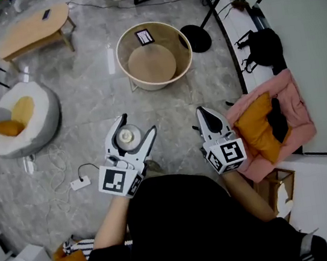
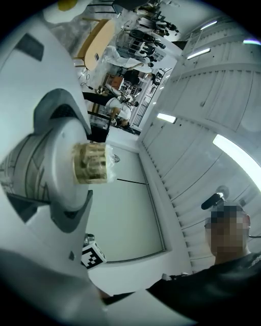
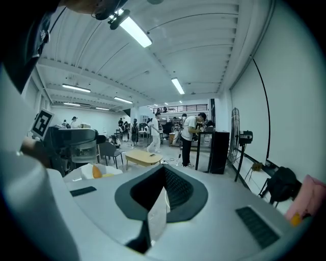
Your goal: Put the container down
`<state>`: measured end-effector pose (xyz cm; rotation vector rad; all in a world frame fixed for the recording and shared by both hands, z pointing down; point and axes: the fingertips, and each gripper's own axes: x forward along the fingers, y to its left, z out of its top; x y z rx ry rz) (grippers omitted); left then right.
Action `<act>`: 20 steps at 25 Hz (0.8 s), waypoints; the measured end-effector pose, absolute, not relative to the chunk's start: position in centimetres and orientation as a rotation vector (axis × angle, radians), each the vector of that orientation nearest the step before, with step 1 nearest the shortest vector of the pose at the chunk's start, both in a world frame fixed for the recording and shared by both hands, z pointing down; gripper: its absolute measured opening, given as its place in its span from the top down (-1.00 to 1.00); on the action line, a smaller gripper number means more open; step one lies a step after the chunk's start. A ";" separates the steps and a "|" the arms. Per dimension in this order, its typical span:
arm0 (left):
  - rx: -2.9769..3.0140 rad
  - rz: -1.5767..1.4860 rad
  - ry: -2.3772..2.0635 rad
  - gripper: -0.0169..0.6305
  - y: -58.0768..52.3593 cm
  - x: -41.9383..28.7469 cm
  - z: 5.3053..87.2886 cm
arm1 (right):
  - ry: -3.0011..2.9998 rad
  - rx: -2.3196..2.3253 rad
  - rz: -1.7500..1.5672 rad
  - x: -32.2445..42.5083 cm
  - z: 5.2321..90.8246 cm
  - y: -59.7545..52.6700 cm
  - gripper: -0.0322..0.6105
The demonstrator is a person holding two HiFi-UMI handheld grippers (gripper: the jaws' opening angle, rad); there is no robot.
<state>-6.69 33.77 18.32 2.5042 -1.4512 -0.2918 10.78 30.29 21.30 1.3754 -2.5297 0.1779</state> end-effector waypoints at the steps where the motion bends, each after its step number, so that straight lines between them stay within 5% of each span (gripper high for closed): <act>1: 2.512 -0.291 -1.444 -0.14 32.9 -7.4 18.3 | -2.526 1.376 0.175 9.8 21.3 29.4 0.83; 20: 2.455 -0.278 -1.424 -0.14 27.2 -11.3 20.1 | -2.509 1.356 0.265 5.4 24.3 24.3 0.83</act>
